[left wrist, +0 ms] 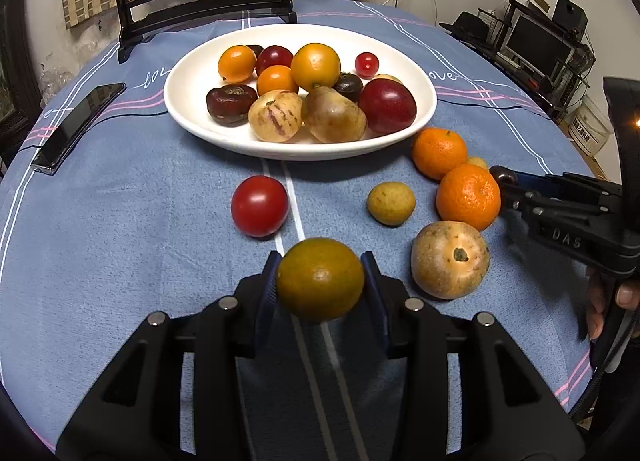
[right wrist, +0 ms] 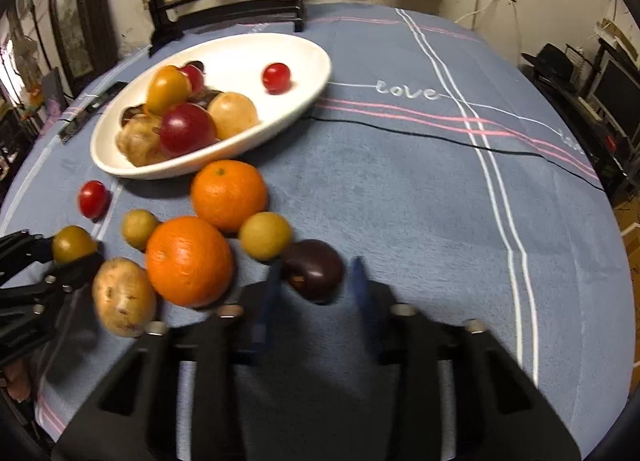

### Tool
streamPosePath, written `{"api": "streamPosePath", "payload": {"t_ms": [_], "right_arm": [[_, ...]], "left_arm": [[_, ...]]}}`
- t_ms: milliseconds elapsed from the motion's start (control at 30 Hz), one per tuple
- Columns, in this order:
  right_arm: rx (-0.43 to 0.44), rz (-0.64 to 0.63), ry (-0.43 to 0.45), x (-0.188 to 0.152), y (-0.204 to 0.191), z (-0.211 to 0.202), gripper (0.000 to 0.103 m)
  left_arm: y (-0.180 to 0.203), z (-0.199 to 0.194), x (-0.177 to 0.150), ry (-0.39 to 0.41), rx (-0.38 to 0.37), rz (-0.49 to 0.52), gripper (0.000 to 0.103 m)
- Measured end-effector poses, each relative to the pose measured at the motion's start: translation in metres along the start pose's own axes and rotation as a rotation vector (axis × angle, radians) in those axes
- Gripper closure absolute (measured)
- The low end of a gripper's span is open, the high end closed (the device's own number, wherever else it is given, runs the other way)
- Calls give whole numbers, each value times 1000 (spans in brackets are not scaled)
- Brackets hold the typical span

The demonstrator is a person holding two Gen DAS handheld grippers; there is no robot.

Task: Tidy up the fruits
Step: 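Grasp a yellow-green fruit with the left tool while the right tool grasps a dark plum, then carry the yellow-green fruit and dark plum onto the plate and open both tools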

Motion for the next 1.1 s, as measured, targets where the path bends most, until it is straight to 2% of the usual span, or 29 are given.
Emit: {"api": "streamPosePath", "payload": {"t_ms": [367,500,600,700,833,967,1100], "right_arm": [[26,62,37,-3,15,-18,71],[39,66,74,4,14,-33,71],[55,61,118,15,8,-47,71],[63,46,149,27,2,-56,71],[71,27,182,51,-10,-60,71],[99,33,197,80,-25,-50,71],[79,30,196,111,-36,-29,71]], "left_arm": [[1,-6,4,13,-7,1,62],[6,-19,26,53,-1,48,62],[10,-29,48,91,-9,65,62],[8,-34,71,130,16,69,62],[-6,-30,103,160,24,13,62],[-21,-13,128,160,73,-31,62],[-38,7,137,149,127,-75,62]]}}
Point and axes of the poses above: each gripper's, at about its wrist camera, not at the fingertips, and z roughly the way its jaws point, y to its right, x to its top, the point moved 8 cm from there along z, roughly the way its jaws point, and after that the axes turned 5 degrees about -x, right-handed, at the moved point
